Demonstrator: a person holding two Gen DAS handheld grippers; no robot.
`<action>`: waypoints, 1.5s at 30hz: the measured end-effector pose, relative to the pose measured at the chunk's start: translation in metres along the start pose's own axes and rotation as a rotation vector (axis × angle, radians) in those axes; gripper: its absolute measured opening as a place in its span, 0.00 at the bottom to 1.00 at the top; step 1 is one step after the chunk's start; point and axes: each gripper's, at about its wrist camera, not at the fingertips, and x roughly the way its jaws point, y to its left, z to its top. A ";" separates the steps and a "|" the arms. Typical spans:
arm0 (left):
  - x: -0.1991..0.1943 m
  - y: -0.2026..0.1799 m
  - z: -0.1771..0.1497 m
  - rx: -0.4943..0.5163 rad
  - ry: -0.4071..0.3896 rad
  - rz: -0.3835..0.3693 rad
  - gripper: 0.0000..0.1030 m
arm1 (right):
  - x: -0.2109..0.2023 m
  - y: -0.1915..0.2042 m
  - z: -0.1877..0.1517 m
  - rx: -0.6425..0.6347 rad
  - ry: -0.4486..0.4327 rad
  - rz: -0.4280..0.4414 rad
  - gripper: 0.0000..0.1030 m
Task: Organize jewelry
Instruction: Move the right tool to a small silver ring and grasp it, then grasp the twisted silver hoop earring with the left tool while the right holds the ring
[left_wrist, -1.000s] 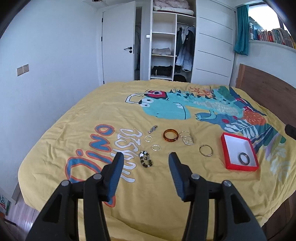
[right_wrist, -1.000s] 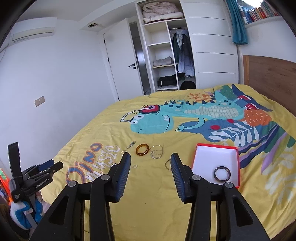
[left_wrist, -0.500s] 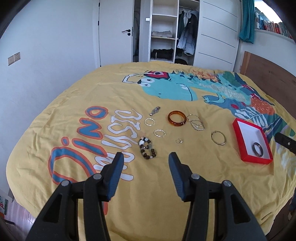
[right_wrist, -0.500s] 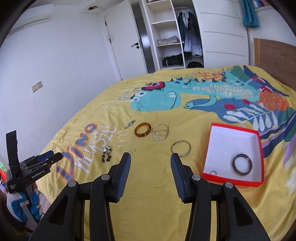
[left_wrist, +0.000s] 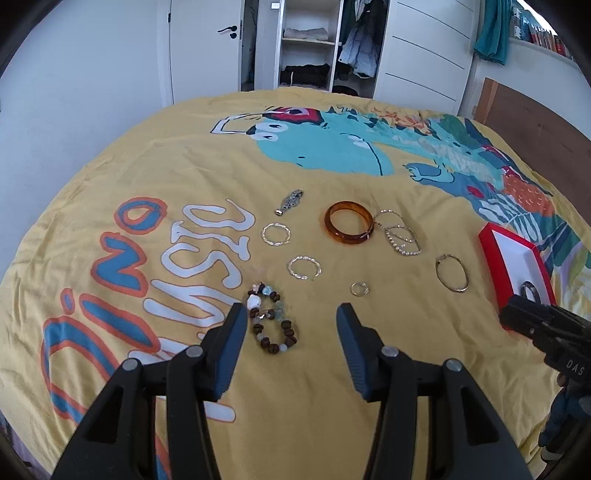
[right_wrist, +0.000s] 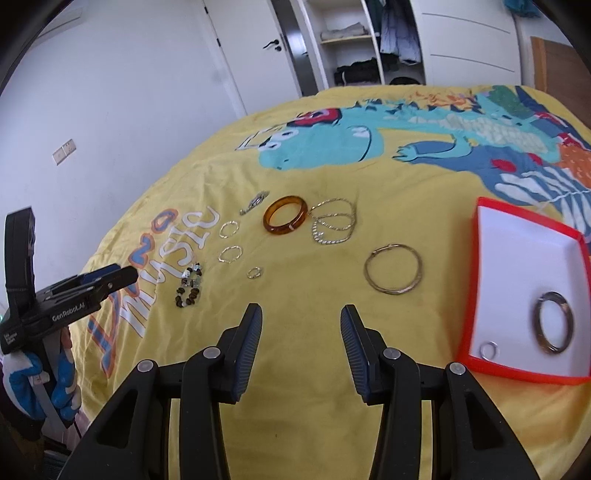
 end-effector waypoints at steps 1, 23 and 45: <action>0.007 0.001 0.004 0.001 0.008 -0.009 0.47 | 0.010 0.002 0.002 -0.008 0.009 0.011 0.43; 0.144 0.011 0.046 0.105 0.233 -0.150 0.47 | 0.151 0.038 0.020 -0.165 0.119 0.191 0.35; 0.166 -0.006 0.038 0.157 0.299 -0.092 0.47 | 0.169 0.038 0.015 -0.208 0.143 0.165 0.20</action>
